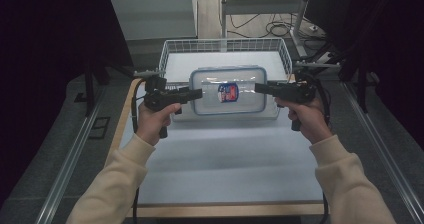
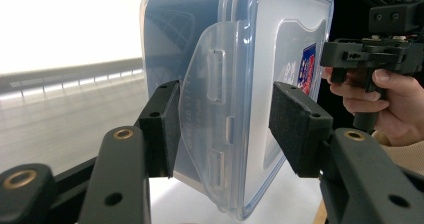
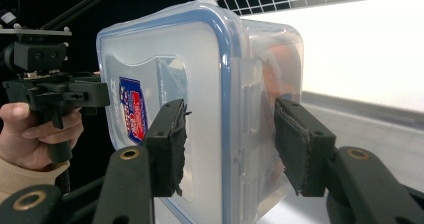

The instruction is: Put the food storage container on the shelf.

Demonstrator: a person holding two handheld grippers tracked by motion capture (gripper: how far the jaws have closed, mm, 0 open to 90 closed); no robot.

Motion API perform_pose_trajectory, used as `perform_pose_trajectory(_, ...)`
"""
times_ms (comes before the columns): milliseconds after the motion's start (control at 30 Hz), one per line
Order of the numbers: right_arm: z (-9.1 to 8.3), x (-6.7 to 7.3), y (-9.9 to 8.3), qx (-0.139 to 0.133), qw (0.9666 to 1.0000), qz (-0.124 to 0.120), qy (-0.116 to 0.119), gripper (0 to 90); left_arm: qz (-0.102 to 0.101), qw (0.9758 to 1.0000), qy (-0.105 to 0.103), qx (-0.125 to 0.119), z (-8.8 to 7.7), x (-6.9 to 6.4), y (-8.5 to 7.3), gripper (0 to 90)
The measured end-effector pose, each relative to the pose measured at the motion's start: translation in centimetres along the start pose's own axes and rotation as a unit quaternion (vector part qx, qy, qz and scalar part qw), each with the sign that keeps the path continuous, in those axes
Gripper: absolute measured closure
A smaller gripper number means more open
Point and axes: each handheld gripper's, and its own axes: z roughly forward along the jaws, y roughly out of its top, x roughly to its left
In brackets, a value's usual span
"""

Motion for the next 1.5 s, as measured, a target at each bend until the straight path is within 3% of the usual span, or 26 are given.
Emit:
perform_pose_trajectory(400, 1.1, -0.5, 3.6, -0.007, 0.9999, -0.005, -0.008, 48.4, -0.005, 0.9999, -0.01, 0.004, 0.8, 1.7, 3.7, 47.6)
perform_pose_trajectory(533, 1.7, -1.1, 4.8, -0.008, 0.9999, 0.007, -0.013, 48.4, -0.021, 0.9996, -0.01, 0.014, 1.4, 2.5, 5.0, 47.6)
perform_pose_trajectory(800, 3.2, -2.5, 6.2, -0.01, 0.9994, 0.028, -0.016, 48.4, -0.024, 0.9993, -0.007, 0.029, 2.3, 4.3, 7.3, 47.2)
perform_pose_trajectory(1133, 4.7, -4.0, 7.1, -0.004, 0.9986, 0.046, -0.027, 48.2, -0.049, 0.9983, -0.01, 0.029, 3.7, 6.3, 8.2, 46.9)
perform_pose_trajectory(1333, 5.1, -4.4, 7.6, -0.002, 0.9983, 0.05, -0.029, 47.8, -0.054, 0.998, -0.011, 0.031, 3.9, 6.7, 8.4, 46.7)
perform_pose_trajectory(1433, 5.4, -4.5, 7.8, 0.003, 0.9977, 0.058, -0.036, 46.7, -0.074, 0.997, -0.009, 0.024, 4.2, 6.9, 8.6, 45.8)
perform_pose_trajectory(1500, 5.5, -4.6, 7.9, 0.003, 0.9975, 0.059, -0.039, 46.3, -0.075, 0.9968, -0.005, 0.029, 4.4, 7.1, 8.8, 45.1)
